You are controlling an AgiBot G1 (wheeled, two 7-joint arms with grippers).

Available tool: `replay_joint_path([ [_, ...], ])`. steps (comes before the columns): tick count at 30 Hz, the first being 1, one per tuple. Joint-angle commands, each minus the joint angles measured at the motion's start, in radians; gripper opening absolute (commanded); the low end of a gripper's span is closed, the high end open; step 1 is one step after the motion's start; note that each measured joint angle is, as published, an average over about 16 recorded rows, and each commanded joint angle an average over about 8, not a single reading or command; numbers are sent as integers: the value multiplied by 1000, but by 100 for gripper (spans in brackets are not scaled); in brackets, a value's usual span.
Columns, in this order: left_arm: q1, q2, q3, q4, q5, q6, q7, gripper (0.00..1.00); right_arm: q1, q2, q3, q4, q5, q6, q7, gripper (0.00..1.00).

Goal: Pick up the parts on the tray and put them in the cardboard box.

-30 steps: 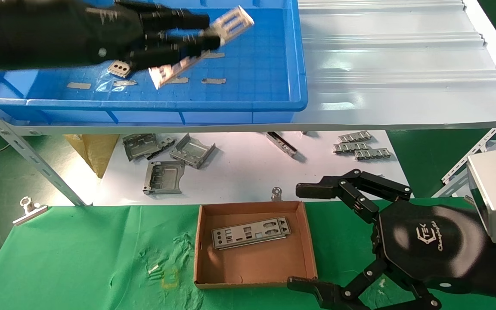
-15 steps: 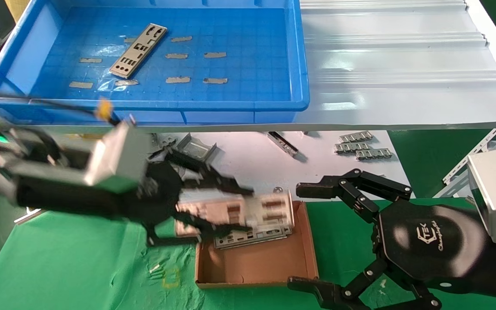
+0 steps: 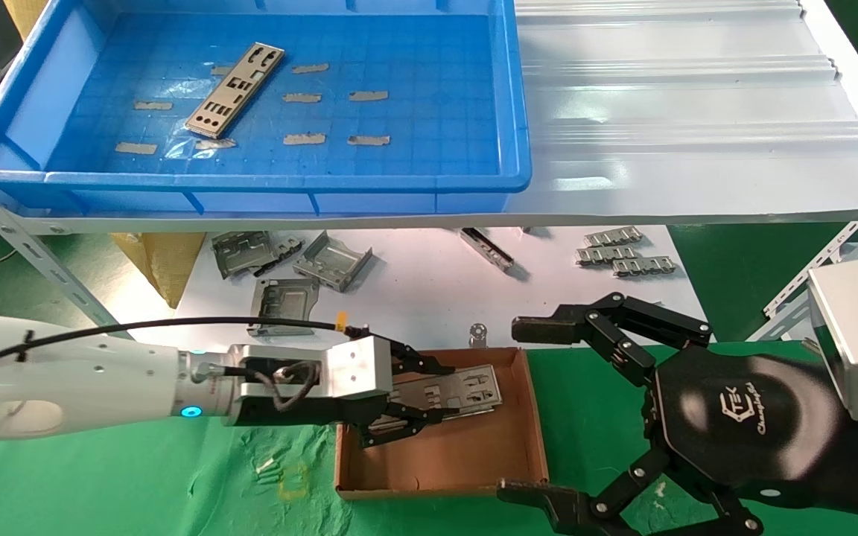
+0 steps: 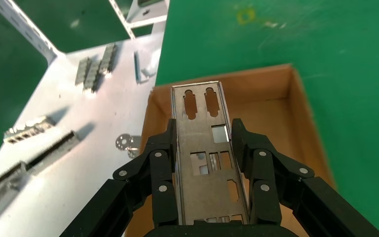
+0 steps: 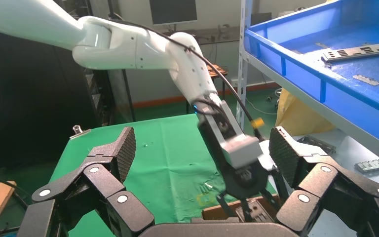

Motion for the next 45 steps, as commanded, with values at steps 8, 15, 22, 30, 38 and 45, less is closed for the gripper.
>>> replay_joint_path([
  [8, -10, 96, 26, 138, 55, -73, 73, 64, 0, 0, 0, 0, 0, 0, 0, 100],
  [15, -26, 128, 25, 220, 54, -66, 113, 100, 0, 0, 0, 0, 0, 0, 0, 100],
  [22, -43, 145, 22, 280, 46, -46, 133, 100, 0, 0, 0, 0, 0, 0, 0, 100],
  [30, -62, 132, -2, 310, -1, 30, 126, 100, 0, 0, -1, 0, 0, 0, 0, 100],
  [38, -61, 74, -60, 314, -124, 207, 50, 100, 0, 0, -1, 0, 1, 0, 0, 100],
  [45, -50, 52, -89, 317, -183, 272, 35, 100, 0, 0, -1, 0, 1, 1, 0, 100],
])
